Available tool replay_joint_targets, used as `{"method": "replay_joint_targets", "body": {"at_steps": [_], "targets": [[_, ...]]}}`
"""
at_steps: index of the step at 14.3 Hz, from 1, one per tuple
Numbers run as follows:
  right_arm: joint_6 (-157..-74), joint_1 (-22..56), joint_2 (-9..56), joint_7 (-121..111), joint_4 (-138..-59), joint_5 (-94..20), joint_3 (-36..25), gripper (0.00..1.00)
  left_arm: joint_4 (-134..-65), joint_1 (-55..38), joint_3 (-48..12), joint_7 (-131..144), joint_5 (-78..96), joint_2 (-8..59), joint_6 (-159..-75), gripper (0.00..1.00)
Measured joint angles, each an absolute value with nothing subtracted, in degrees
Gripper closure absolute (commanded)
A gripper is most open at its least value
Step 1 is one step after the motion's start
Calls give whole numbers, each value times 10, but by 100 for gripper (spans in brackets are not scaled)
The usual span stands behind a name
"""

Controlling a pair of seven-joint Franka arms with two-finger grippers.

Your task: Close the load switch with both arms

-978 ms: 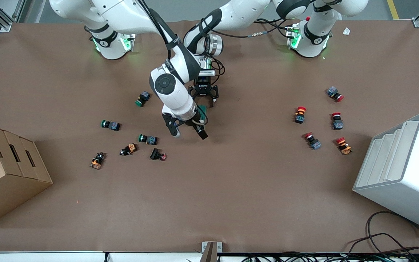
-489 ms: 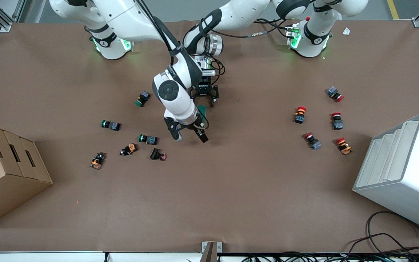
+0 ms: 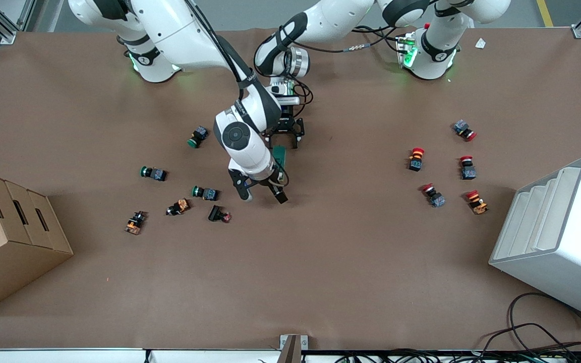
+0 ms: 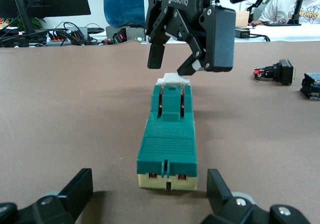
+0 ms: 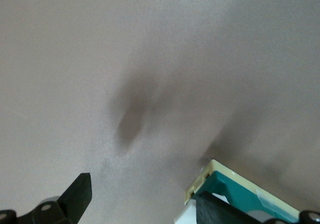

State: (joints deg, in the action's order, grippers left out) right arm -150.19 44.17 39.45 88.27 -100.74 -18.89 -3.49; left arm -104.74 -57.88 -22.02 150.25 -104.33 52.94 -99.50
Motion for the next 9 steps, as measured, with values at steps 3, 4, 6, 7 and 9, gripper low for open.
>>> {"method": "replay_joint_targets", "body": {"at_steps": [3, 4, 6, 7, 9], "targets": [[-1486, 441, 395, 870, -1003, -180, -51, 0, -1048, -579, -220, 1502, -1043, 530, -992, 0], [-1466, 439, 393, 860, -1000, -179, -57, 0, -1049, -579, -220, 1502, -1043, 530, -991, 0], [-1403, 438, 377, 824, -987, -177, -74, 0, -1049, -579, -220, 1503, -1043, 530, -991, 0], [-1354, 437, 358, 797, -980, -177, -86, 0, -1049, -579, -220, 1505, -1043, 530, -990, 0], [-1246, 435, 297, 736, -972, -176, -121, 0, -1049, -579, -220, 1509, -1043, 530, -990, 0]]}}
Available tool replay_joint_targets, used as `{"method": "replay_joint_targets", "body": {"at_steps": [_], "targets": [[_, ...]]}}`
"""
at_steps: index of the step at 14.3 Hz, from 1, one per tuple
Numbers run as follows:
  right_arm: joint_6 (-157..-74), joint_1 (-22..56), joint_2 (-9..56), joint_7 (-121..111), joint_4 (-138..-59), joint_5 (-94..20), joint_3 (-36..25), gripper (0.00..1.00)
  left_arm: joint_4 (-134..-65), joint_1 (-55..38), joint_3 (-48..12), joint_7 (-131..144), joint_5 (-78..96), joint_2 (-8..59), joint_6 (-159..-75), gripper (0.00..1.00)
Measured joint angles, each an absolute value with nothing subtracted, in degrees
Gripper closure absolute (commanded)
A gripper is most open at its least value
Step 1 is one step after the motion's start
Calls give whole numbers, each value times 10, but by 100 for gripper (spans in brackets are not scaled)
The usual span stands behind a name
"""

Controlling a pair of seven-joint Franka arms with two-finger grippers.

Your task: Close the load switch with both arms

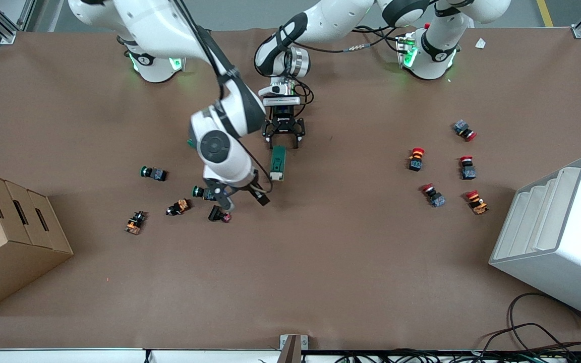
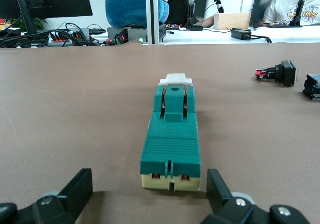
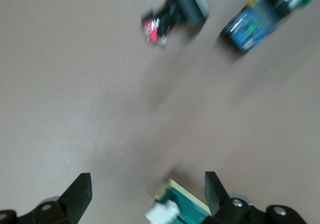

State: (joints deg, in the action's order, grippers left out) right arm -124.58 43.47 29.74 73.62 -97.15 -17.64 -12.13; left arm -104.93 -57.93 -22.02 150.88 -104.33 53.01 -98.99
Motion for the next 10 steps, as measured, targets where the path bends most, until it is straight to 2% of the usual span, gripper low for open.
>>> {"method": "replay_joint_targets", "body": {"at_steps": [4, 7, 10], "targets": [[-1049, 426, 157, 582, -967, -148, -209, 0, -1049, -579, -220, 1510, -1043, 530, -989, 0], [-973, 423, 81, 510, -970, -48, -221, 0, -1049, -579, -220, 1510, -1043, 530, -989, 0], [-924, 408, 38, 380, -972, -24, -240, 0, -1046, -575, -220, 1510, -1043, 530, -989, 0]]}}
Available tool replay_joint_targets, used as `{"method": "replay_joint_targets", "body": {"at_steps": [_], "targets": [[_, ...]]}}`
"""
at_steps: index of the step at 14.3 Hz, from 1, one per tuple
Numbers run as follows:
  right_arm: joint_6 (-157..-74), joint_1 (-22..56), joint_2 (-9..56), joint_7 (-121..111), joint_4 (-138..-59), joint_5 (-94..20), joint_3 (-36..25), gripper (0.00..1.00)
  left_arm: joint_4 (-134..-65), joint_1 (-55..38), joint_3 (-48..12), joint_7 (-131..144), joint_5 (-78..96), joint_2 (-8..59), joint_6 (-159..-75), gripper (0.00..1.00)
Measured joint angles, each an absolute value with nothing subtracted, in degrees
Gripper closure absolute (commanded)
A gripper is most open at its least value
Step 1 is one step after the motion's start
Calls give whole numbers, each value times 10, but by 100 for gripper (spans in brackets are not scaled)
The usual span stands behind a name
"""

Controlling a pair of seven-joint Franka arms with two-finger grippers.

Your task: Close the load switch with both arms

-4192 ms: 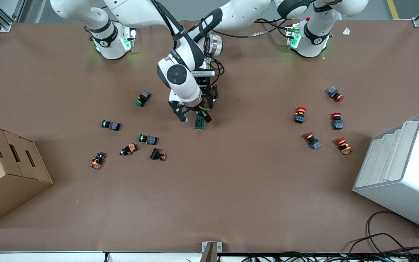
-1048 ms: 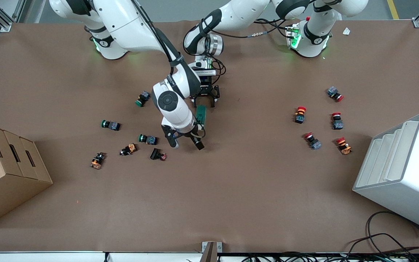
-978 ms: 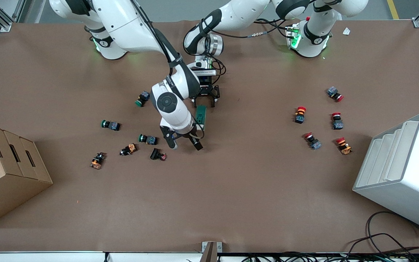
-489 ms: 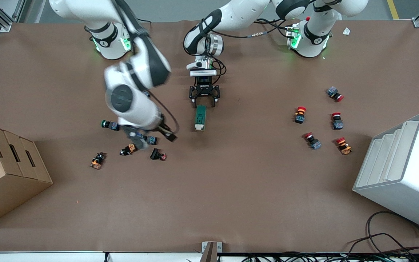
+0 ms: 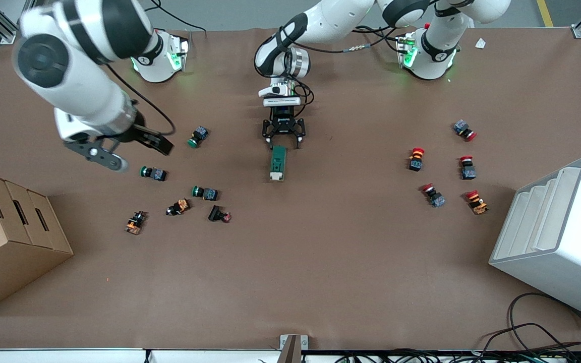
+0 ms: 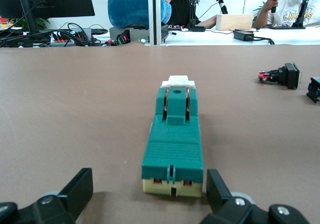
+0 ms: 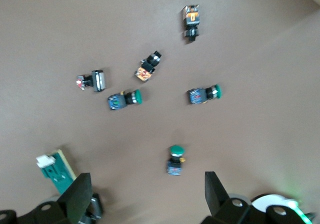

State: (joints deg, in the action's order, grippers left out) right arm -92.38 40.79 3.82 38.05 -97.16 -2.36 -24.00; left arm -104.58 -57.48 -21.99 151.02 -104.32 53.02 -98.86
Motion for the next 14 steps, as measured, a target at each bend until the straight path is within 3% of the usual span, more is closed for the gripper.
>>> {"method": "replay_joint_targets", "body": {"at_steps": [4, 7, 14], "targets": [[-906, 335, 29, 169, -967, -21, -283, 0, -1022, -571, -224, 1494, -1001, 530, -990, 0], [-909, 282, 29, 66, -957, -14, -290, 0, -965, -570, -236, 1414, -909, 524, -992, 0], [-909, 231, 81, -9, -849, -7, -289, 0, -880, -535, -268, 1216, -733, 485, -997, 0]]}}
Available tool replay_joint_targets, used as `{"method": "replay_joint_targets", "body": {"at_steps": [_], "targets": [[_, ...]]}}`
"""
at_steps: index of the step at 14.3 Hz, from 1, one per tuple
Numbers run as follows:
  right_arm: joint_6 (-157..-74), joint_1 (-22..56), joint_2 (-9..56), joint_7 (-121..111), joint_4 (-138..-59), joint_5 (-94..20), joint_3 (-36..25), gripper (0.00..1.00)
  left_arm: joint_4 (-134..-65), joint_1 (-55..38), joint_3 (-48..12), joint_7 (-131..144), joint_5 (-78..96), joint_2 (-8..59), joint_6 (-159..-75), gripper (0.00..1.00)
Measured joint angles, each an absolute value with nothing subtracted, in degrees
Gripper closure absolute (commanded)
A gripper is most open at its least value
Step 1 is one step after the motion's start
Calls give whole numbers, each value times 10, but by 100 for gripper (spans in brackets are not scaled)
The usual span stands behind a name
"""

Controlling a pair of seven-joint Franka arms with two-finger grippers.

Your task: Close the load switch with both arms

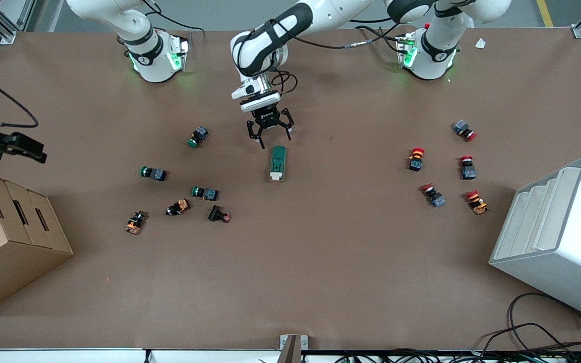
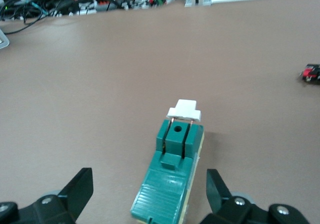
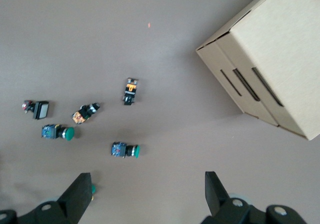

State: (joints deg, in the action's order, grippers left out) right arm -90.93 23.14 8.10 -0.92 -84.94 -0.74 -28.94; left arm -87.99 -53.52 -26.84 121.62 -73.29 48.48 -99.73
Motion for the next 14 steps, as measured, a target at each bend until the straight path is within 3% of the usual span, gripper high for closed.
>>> {"method": "replay_joint_targets", "body": {"at_steps": [4, 8, 14], "targets": [[-906, 222, 103, -12, -835, -8, -289, 0, -852, -448, -327, 1078, -605, 415, -997, 0], [-844, 223, 105, -14, -806, -11, -281, 0, -834, -373, -333, 935, -442, 315, -995, 0], [-820, 223, 106, -14, -798, -20, -277, 0, -829, -209, -333, 619, -276, 206, -963, 0]]}}
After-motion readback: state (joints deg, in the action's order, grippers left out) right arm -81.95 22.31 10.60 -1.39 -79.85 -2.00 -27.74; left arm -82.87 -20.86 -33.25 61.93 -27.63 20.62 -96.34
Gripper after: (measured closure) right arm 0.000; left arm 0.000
